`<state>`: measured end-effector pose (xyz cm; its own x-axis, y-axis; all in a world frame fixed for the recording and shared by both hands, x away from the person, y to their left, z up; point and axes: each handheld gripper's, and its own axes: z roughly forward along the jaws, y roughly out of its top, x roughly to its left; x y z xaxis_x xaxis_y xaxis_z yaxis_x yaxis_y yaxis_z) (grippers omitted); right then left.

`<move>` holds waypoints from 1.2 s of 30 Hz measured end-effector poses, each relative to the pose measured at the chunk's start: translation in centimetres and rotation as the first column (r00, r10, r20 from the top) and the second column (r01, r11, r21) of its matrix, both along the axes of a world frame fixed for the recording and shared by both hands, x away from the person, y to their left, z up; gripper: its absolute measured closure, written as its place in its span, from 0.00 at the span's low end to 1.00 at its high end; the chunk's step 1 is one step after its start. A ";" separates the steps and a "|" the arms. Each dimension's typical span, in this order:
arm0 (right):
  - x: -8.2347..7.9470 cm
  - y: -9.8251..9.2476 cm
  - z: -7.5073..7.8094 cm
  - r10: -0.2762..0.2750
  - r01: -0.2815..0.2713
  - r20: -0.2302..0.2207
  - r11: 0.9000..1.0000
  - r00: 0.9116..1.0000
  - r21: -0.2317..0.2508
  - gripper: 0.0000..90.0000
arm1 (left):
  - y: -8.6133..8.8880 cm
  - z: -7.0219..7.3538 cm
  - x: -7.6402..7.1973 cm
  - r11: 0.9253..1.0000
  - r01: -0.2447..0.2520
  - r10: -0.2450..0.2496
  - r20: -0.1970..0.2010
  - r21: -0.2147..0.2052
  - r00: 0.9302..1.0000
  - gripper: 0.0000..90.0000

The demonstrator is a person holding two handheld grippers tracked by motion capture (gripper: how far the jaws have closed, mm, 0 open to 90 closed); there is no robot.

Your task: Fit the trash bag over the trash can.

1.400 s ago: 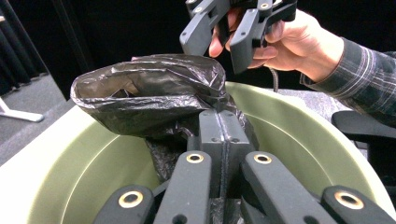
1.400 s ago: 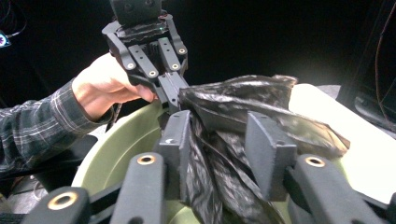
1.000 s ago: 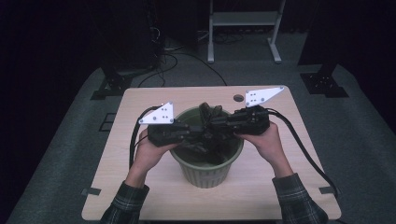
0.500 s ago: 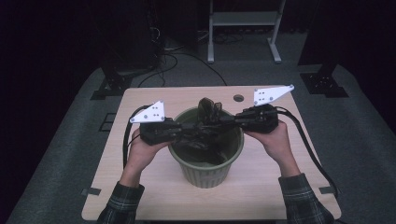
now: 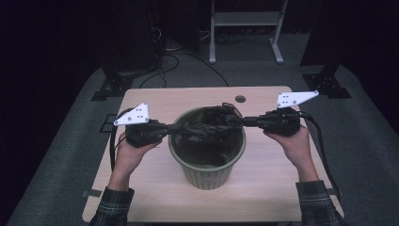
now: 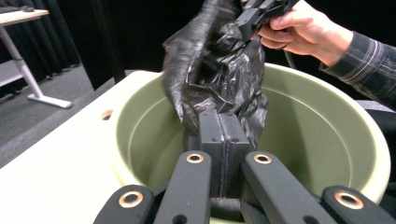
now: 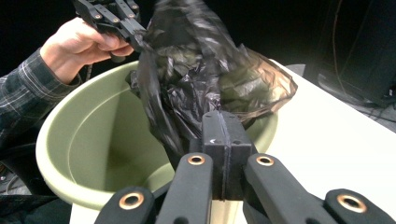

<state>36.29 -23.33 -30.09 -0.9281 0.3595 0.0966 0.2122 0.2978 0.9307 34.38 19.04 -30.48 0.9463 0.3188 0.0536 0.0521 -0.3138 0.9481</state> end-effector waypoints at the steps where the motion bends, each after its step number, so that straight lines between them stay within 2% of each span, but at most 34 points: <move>1: 0.0 -0.3 0.0 -0.008 0.008 0.002 1.000 1.000 -0.003 1.00 | 0.3 0.0 0.0 1.000 -0.007 0.007 0.001 0.000 1.000 1.00; 11: -0.5 -3.7 -0.5 -0.090 0.090 -0.008 0.996 0.996 -0.022 1.00 | 3.1 -0.5 0.3 0.996 -0.093 0.093 -0.020 0.008 0.995 1.00; 14: -0.5 -4.4 -0.7 -0.107 0.107 -0.013 0.994 0.994 -0.021 1.00 | 3.5 -0.6 0.3 0.996 -0.088 0.088 -0.030 0.002 0.996 1.00; 16: -0.7 -4.5 -0.7 -0.105 0.105 -0.013 0.994 0.994 -0.015 1.00 | 3.4 -0.5 0.2 0.997 -0.077 0.077 -0.022 -0.002 0.997 1.00; 17: -0.8 -4.5 -0.6 -0.097 0.096 -0.010 0.995 0.995 -0.010 1.00 | 3.4 -0.4 0.1 0.996 -0.083 0.083 -0.015 -0.012 0.996 0.91; 21: -1.1 -3.8 -0.1 -0.065 0.065 0.008 0.998 0.998 -0.007 0.96 | 2.8 0.6 -0.1 0.997 -0.072 0.072 0.012 -0.029 0.997 0.70; 23: -1.1 -3.5 0.1 -0.053 0.054 0.014 0.999 0.998 -0.009 0.92 | 2.4 1.2 -0.1 0.997 -0.073 0.074 0.030 -0.032 0.997 0.63; 26: -1.2 -3.3 0.3 -0.045 0.046 0.020 0.999 0.999 -0.019 0.92 | 1.8 2.2 0.0 0.997 -0.061 0.062 0.055 -0.037 0.997 0.54; 29: -1.2 -3.2 0.5 -0.049 0.049 0.024 0.999 0.999 0.005 0.83 | 1.3 2.8 -0.1 0.998 -0.051 0.053 0.071 -0.037 0.996 0.52; 31: -1.2 -2.8 0.7 -0.029 0.028 0.020 0.999 0.999 0.034 0.76 | 1.0 2.9 -0.1 0.998 -0.048 0.050 0.077 -0.032 0.996 0.52; 33: -1.2 -2.0 0.8 0.015 -0.015 0.016 0.999 1.000 0.029 0.73 | 0.8 3.0 0.0 0.998 -0.049 0.052 0.081 -0.036 0.995 0.52; 36: -1.2 -0.4 1.0 0.051 -0.051 0.019 0.999 0.999 0.014 0.66 | 0.4 3.5 0.5 0.998 -0.047 0.050 0.083 -0.032 0.995 0.52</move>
<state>35.09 -23.75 -29.10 -0.9468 0.3105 0.0844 0.1800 0.2939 0.9387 34.88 19.47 -26.96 0.9224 0.3667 0.1217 -0.0136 -0.2838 0.9588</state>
